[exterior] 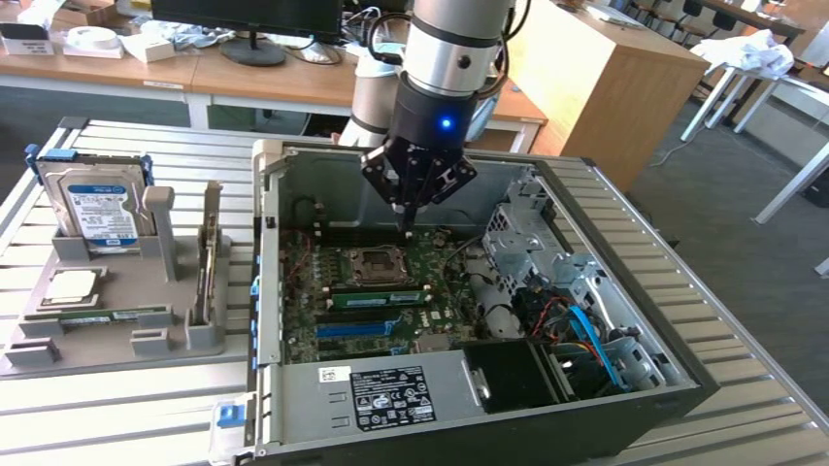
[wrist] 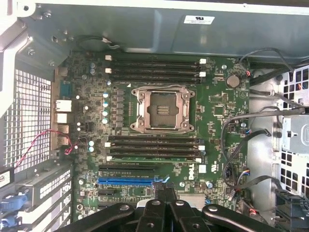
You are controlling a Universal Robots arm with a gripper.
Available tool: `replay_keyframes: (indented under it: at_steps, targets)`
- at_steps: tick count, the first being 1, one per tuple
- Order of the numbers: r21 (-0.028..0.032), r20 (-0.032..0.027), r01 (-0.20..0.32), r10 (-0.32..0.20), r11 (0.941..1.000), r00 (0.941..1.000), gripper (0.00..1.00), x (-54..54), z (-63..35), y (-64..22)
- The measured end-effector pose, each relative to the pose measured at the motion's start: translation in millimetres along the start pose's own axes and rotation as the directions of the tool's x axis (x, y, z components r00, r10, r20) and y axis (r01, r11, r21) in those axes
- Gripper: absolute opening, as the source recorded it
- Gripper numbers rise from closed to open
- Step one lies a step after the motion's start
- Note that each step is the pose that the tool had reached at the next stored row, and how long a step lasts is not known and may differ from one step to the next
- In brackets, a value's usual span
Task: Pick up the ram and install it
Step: 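Press down the ram until it locks into place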
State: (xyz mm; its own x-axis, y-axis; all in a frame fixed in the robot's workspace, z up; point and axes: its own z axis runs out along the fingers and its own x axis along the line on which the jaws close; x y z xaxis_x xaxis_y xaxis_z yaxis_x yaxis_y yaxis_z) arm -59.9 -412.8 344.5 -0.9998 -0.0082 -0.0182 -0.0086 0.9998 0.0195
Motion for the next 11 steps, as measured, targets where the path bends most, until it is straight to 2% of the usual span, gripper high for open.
replay_keyframes:
  at_steps: [11]
  targets:
    - [-0.0002,0.0,-0.004,0.004,1.0,1.0,0.1,-0.1,0.1,2.6]
